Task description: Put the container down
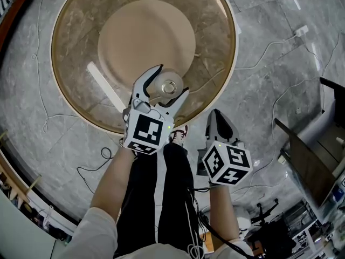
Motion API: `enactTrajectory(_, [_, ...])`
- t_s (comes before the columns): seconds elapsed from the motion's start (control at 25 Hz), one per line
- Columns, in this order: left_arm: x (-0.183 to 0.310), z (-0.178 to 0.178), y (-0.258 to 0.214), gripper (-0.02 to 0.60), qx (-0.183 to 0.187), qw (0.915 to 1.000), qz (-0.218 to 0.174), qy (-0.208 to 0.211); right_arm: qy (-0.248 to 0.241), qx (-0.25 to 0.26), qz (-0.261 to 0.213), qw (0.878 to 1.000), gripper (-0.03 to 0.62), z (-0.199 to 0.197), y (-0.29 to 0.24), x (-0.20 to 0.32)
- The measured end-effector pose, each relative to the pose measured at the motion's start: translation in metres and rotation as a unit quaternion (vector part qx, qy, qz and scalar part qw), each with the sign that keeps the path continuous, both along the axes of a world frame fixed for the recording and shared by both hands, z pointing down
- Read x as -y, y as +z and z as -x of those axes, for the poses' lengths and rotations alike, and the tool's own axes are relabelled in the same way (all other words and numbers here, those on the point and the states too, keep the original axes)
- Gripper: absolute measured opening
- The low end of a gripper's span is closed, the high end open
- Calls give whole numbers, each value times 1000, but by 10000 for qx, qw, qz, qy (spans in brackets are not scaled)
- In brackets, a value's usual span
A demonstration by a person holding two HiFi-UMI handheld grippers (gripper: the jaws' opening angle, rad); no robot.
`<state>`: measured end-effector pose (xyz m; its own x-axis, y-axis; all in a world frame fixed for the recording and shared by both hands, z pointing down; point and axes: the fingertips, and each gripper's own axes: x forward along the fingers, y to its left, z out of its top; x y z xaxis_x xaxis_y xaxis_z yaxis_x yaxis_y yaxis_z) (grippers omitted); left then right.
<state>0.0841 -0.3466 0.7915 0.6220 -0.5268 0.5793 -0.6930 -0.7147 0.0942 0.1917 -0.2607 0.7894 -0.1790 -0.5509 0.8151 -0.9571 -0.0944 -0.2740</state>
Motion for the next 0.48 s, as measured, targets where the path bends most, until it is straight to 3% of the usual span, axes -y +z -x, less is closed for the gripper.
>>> enactTrajectory(0.28, [-4, 0, -14, 376, -438, 9988, 188, -122, -185, -65, -51, 9998, 23, 9, -13, -2])
enactTrajectory(0.48, [-18, 18, -22, 379, -473, 9975, 363, -373, -214, -161, -124, 9996, 23, 10, -29, -3])
